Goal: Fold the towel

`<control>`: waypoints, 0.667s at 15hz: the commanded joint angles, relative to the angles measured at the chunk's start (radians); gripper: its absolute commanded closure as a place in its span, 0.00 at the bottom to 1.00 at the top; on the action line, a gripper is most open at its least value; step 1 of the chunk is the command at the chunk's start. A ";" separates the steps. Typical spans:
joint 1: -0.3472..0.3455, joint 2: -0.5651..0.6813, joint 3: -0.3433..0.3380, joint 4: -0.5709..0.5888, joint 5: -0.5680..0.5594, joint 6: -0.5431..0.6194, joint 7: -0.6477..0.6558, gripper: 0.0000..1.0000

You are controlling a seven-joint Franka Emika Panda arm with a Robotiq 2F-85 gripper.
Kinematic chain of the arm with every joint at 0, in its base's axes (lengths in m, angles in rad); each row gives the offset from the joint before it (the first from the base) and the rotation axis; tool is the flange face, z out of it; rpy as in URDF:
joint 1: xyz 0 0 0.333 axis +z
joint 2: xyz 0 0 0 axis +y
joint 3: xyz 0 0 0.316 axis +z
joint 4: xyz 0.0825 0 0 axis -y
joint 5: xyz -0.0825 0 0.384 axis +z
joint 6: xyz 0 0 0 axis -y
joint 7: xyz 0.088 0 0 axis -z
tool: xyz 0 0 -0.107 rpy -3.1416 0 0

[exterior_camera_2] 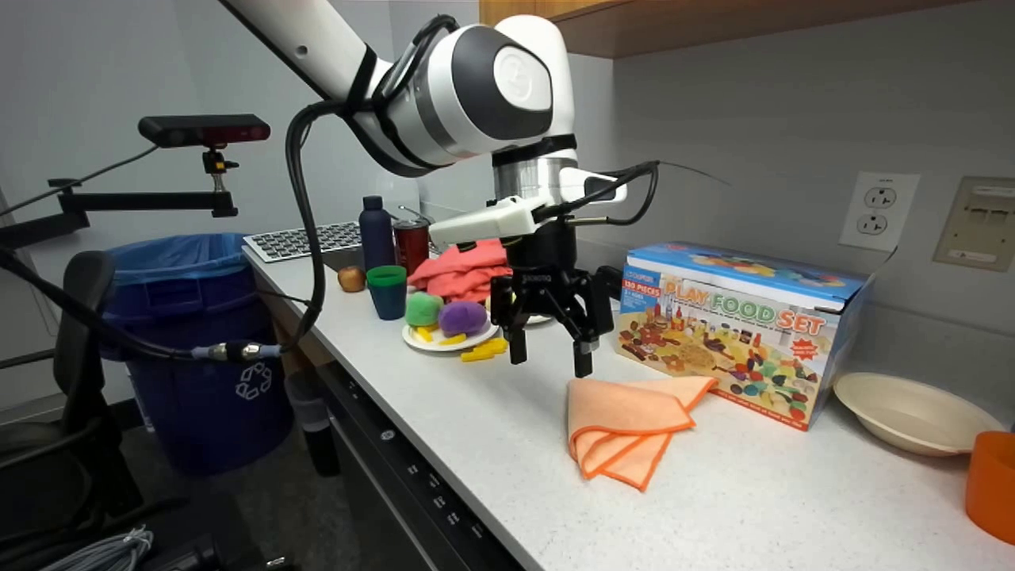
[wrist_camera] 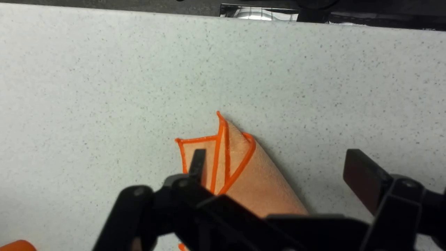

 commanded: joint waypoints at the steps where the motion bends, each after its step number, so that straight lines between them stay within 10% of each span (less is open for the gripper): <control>1: 0.022 0.000 -0.021 0.002 0.000 -0.003 0.000 0.00; 10: 0.015 0.100 -0.049 0.027 -0.130 0.059 -0.295 0.00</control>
